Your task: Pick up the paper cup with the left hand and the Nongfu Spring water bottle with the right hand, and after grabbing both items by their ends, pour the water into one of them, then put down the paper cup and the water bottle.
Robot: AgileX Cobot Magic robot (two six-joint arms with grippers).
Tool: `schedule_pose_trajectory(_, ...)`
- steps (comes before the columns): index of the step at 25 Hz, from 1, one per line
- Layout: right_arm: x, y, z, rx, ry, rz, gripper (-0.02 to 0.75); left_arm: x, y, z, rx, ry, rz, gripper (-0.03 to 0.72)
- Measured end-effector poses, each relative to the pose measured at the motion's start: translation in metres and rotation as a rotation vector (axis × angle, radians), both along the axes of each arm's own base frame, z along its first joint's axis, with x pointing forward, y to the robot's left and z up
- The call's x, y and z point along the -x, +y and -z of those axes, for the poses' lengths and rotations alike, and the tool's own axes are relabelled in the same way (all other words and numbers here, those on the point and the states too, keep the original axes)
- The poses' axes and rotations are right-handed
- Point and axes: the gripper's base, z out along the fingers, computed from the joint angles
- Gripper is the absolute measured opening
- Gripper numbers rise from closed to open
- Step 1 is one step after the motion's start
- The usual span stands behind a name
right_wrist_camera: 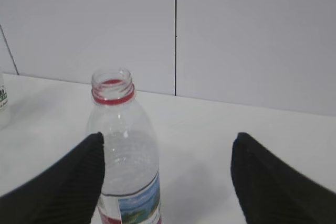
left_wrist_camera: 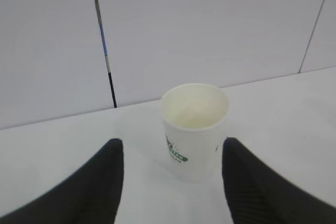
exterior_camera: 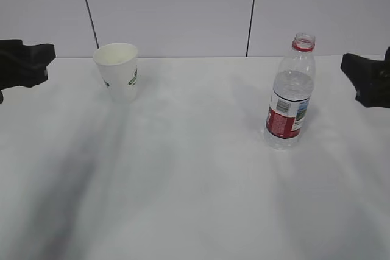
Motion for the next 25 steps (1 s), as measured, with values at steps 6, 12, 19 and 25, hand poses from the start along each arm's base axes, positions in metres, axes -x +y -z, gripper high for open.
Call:
schedule_pose_trajectory(6,0.0,0.002,0.022,-0.019,0.02,-0.017,0.566,-0.007,-0.005,0.014,0.029,0.003,0.033,0.443)
schedule_pose_trajectory(12,-0.003,0.004,0.043,-0.045,0.028,-0.034,0.566,-0.007,-0.011,0.03,0.075,-0.03,0.096,0.443)
schedule_pose_trajectory(19,-0.008,0.007,0.069,-0.081,0.032,-0.053,0.566,-0.002,-0.013,0.038,0.06,-0.016,0.134,0.443)
schedule_pose_trajectory(25,-0.014,0.007,0.09,-0.112,0.044,-0.048,0.566,0.009,-0.015,0.045,0.046,-0.009,0.178,0.444)
